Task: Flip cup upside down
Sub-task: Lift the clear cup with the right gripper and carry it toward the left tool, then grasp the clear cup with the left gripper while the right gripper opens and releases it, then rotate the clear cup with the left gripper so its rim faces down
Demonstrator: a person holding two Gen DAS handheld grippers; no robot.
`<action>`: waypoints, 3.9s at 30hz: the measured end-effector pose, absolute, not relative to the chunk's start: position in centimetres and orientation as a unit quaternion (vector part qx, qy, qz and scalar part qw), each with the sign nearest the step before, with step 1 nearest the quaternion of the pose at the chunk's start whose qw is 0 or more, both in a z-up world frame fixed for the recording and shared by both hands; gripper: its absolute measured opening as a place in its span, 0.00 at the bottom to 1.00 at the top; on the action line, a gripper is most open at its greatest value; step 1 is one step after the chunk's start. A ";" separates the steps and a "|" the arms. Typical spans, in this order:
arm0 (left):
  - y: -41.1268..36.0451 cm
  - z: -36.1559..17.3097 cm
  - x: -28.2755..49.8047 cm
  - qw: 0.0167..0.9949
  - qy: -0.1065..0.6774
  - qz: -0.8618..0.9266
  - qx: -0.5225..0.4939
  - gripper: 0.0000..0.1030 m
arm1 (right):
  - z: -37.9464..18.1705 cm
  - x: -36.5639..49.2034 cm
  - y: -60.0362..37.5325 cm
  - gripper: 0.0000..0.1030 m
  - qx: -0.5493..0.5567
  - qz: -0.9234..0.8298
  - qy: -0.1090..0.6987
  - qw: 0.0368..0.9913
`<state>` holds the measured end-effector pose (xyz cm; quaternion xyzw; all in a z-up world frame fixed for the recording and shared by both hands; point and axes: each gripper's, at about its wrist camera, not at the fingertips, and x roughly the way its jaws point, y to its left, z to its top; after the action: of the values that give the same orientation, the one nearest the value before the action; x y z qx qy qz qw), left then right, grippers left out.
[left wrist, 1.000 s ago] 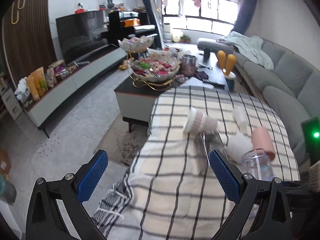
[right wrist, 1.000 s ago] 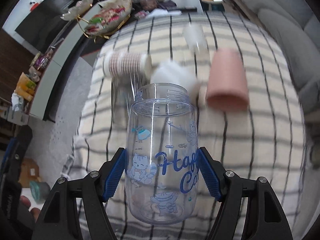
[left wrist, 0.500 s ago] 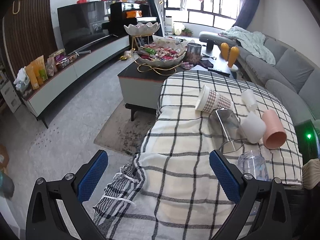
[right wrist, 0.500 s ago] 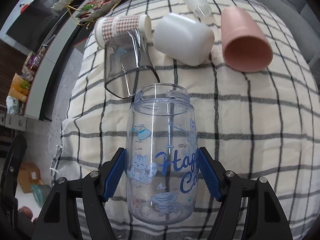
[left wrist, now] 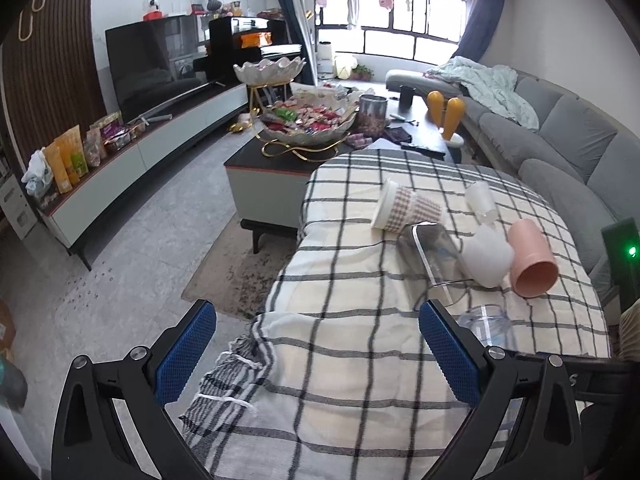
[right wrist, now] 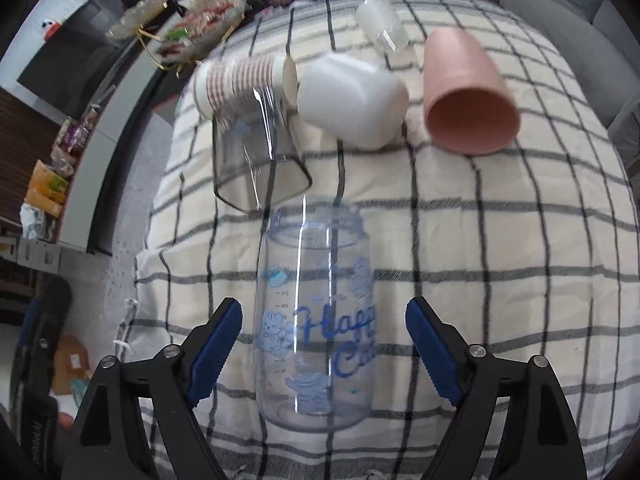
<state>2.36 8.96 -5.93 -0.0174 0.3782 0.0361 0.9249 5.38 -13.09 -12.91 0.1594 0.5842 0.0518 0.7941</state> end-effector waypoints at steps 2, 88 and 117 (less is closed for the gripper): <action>8.3 -5.7 2.1 0.926 0.375 0.027 -0.017 1.00 | -11.9 4.7 -14.3 0.82 0.164 0.050 0.570 0.804; -9.8 -10.2 12.2 0.555 0.795 -0.152 0.191 0.69 | -8.1 4.8 -30.8 0.87 0.388 -0.053 0.501 0.772; -8.2 -7.7 11.2 0.644 0.726 -0.181 0.160 0.88 | -6.9 4.4 -30.6 0.87 0.358 -0.045 0.492 0.792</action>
<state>11.17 -8.19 -7.74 0.1602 0.7261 -0.1811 0.6437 4.37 -30.63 -6.94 0.3581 0.4922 -0.0453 0.7921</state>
